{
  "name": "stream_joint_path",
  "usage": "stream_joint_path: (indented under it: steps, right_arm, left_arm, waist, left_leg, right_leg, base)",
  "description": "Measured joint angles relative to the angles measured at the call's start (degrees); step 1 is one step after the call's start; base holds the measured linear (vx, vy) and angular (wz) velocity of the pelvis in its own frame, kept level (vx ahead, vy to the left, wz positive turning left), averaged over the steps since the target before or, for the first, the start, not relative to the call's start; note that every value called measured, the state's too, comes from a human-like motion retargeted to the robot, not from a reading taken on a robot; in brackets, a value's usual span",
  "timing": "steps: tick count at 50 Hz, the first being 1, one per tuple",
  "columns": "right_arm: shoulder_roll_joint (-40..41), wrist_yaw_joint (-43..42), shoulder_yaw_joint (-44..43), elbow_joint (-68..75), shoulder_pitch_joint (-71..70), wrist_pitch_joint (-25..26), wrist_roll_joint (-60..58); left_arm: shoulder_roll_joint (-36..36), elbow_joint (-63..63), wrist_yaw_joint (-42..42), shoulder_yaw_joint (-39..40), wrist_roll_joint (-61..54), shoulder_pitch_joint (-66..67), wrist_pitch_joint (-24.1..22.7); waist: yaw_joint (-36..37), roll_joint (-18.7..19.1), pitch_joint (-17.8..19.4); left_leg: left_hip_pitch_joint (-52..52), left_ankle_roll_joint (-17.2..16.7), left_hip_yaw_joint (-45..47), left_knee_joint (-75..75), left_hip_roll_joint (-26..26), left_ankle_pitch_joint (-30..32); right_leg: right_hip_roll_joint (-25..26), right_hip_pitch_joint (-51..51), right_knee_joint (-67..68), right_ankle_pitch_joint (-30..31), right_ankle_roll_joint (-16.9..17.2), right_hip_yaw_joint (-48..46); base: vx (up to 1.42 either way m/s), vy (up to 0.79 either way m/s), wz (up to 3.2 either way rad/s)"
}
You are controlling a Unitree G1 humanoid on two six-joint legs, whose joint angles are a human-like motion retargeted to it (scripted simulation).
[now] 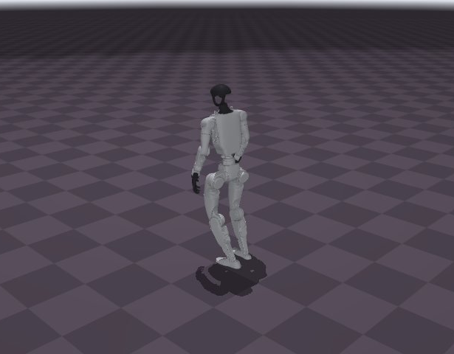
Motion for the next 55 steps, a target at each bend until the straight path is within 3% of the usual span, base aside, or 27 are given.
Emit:
stream_joint_path:
  steps: [5,8,13,19,22,26,31,35,37,42,47,51,55]
  right_arm:
    - [0.1,-2.6,-1.1,-1.1,0.6,-0.6,4.7]
    - [0.2,-4.6,-2.2,-1.0,1.3,-0.9,9.4]
    - [0.6,-6.8,-5.4,0.2,4.0,-1.3,17.6]
    - [-0.7,-4.9,-8.5,0.2,9.8,-1.3,25.1]
    - [-1.8,-3.4,-9.3,-0.5,12.7,-1.2,26.4]
    - [-2.6,-3.6,-10.2,-0.2,14.6,-1.7,26.8]
    - [-2.4,-7.9,-11.2,1.5,12.5,-3.5,26.5]
    - [-1.0,-13.2,-11.8,2.8,5.8,-4.6,25.0]
    - [-0.1,-14.8,-11.2,1.2,2.5,-5.2,24.0]
    - [1.1,-13.7,-8.6,-9.8,-0.1,-6.5,22.8]
    - [-1.3,-10.6,-5.7,-17.8,1.4,-6.4,20.8]
    - [-3.3,-9.9,-5.1,-16.6,4.0,-5.7,20.5]
    - [-2.3,-11.0,-5.6,-8.2,5.6,-3.8,21.2]
  left_arm:
    - [-0.7,-2.3,1.6,-0.6,-2.6,-0.6,-0.1]
    - [-0.4,-4.8,3.7,-1.2,-4.4,-2.5,-0.5]
    - [0.3,-13.5,8.1,-1.7,-9.1,-9.0,-1.9]
    - [0.1,-31.2,9.7,-1.7,-14.0,-14.6,-5.5]
    - [0.5,-38.2,7.9,-2.6,-15.3,-14.7,-7.3]
    - [1.1,-41.3,5.3,-4.0,-16.4,-10.7,-8.6]
    - [1.1,-31.9,2.7,-4.8,-14.7,-0.7,-7.4]
    - [-1.3,-14.3,2.1,-3.4,-8.9,7.9,-4.5]
    - [-2.7,-6.3,0.9,-2.7,-6.6,12.2,-3.3]
    - [-3.0,4.5,-3.2,0.5,-5.2,21.5,-3.1]
    - [-1.6,9.4,-1.8,5.5,-7.8,23.1,-2.8]
    - [-0.9,11.5,3.1,9.1,-11.5,19.1,-2.0]
    - [0.8,9.8,10.3,12.6,-16.6,10.0,-1.8]
  waist:
    - [-2.4,-1.4,1.2]
    - [-4.5,-2.4,2.7]
    - [-9.8,-3.7,3.8]
    - [-14.5,-0.5,2.0]
    - [-14.7,1.5,0.5]
    - [-12.9,3.4,-1.9]
    - [-8.7,5.9,-2.7]
    - [-3.7,8.3,-0.4]
    - [-1.2,8.4,-0.1]
    - [3.8,5.2,-1.5]
    - [4.7,0.2,-2.2]
    - [2.2,-3.5,-2.3]
    - [-1.8,-7.1,-0.4]
  left_leg:
    - [0.5,0.3,1.3,3.8,-0.3,-4.5]
    - [0.8,0.0,2.6,8.2,0.1,-8.7]
    - [1.7,-1.8,3.0,11.3,0.3,-12.6]
    - [9.2,-5.9,2.3,-3.2,0.3,-4.6]
    - [13.8,-6.8,-0.4,-12.5,-1.3,-0.5]
    - [16.3,-6.6,-1.7,-14.3,-2.5,2.7]
    - [11.5,-3.4,0.3,4.9,0.2,1.7]
    - [-3.4,2.7,0.2,37.3,7.0,-4.5]
    - [-12.4,4.9,-0.5,44.0,8.0,-7.1]
    - [-28.8,5.4,0.4,31.8,5.1,-8.1]
    - [-30.9,1.8,0.8,4.4,-2.0,1.4]
    - [-30.5,3.1,-1.5,6.0,-7.1,2.6]
    - [-28.5,8.3,-2.6,21.3,-9.9,-7.4]
  right_leg:
    - [-1.7,-5.6,15.1,-4.9,-0.2,-0.5]
    - [-6.8,-12.6,32.9,-7.8,-3.1,-4.9]
    - [-10.0,-27.8,53.4,-3.7,-3.0,-4.8]
    - [-10.7,-38.4,44.9,1.3,0.2,-6.6]
    - [-9.8,-37.8,36.3,3.7,1.4,-7.4]
    - [-9.5,-33.6,32.4,3.6,-0.2,-8.3]
    - [-7.6,-25.3,32.6,-6.2,-6.3,-8.6]
    - [-2.3,-19.0,33.1,-14.7,-10.3,-7.3]
    - [-0.6,-15.6,30.8,-14.7,-10.2,-5.6]
    - [-1.3,-4.9,18.7,-2.3,-4.2,-0.4]
    - [-5.0,3.6,14.1,12.9,3.0,2.1]
    - [-7.3,2.6,28.9,19.4,5.6,4.5]
    - [-10.6,-7.4,53.6,18.7,3.0,4.6]
  base:
    - [0.18,-0.04,-0.34]
    - [0.21,-0.06,-0.42]
    - [0.26,-0.05,-0.01]
    - [0.43,-0.10,-0.05]
    - [0.62,-0.16,-0.34]
    - [0.74,-0.18,-0.51]
    - [0.84,-0.13,-0.72]
    - [0.87,-0.04,-0.91]
    - [0.97,0.02,-0.96]
    - [1.10,0.06,-0.85]
    - [1.21,0.07,-0.50]
    - [1.22,0.04,-0.25]
    - [1.23,0.01,-0.12]
